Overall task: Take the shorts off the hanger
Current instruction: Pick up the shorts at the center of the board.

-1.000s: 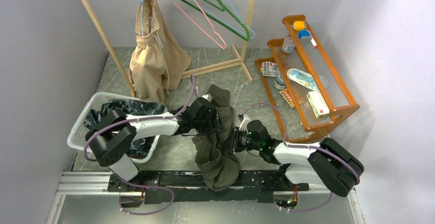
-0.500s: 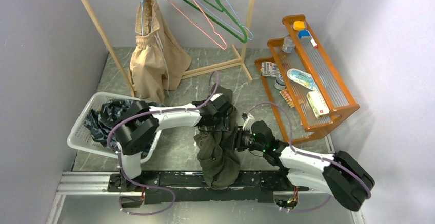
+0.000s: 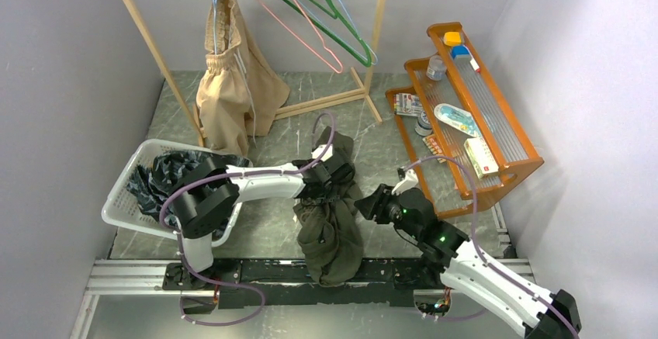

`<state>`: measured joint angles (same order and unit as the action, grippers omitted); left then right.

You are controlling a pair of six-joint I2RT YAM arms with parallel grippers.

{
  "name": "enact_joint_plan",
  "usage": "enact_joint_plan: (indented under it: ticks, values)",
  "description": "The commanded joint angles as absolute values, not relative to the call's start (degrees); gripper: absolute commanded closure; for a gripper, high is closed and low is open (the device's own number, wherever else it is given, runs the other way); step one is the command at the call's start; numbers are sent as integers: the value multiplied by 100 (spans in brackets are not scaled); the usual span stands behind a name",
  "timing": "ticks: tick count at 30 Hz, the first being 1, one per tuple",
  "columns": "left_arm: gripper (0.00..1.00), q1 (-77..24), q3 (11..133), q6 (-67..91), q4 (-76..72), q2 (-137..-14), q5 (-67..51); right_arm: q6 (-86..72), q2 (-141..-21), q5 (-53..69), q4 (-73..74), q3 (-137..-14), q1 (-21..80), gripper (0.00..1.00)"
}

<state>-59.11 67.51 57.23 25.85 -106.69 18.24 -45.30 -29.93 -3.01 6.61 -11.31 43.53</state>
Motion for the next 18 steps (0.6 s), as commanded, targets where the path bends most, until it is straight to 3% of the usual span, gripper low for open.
enact_joint_plan:
  ticks: [1, 18]
  values:
    - [93, -5895, 6260, 5694, 3238, -10717, 2208, -4525, -2869, -1239, 1463, -1430, 4364, 53]
    - [93, -5941, 6384, 6942, 5733, -6879, 3983, -4711, -3751, -1010, 615, -1409, 4360, 53]
